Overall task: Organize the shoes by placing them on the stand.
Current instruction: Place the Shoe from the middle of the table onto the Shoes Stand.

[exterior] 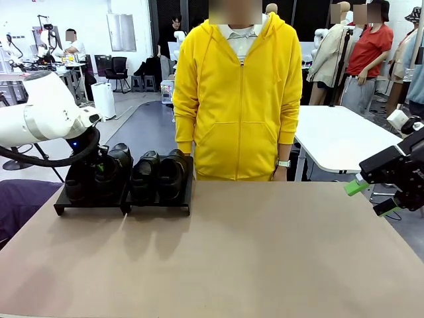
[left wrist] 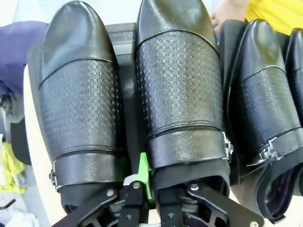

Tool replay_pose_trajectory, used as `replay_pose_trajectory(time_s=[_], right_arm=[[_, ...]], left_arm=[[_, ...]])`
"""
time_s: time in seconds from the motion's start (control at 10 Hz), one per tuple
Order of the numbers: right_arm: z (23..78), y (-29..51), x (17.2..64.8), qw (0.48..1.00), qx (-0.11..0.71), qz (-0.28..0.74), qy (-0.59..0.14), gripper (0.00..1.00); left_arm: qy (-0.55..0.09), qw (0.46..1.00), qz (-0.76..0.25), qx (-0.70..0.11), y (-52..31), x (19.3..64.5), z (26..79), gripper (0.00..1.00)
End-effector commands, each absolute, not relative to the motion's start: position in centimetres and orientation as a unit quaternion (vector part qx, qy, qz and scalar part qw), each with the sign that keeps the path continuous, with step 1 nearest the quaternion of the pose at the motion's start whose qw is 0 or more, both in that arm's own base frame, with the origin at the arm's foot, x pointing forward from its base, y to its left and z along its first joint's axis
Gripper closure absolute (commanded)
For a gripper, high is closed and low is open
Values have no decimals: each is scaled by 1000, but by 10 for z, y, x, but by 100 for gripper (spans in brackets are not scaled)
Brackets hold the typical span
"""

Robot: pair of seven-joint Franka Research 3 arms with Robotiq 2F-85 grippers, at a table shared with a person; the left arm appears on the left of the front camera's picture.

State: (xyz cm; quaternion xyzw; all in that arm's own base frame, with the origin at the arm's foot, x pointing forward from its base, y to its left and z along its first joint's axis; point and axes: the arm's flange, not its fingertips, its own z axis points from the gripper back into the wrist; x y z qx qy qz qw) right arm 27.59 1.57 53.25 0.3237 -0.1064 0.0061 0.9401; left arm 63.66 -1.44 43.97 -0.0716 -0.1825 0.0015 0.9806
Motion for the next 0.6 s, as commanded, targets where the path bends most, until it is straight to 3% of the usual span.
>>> replay_pose_trajectory(time_s=[0.0,0.5], right_arm=[[531,15,277,937,330,15,-111,0],[531,15,277,937,330,15,-111,0]], left_arm=[[-196,979,5,-63,-16,637,449,0],[-209,976,-34,-59,-26,608,483,0]])
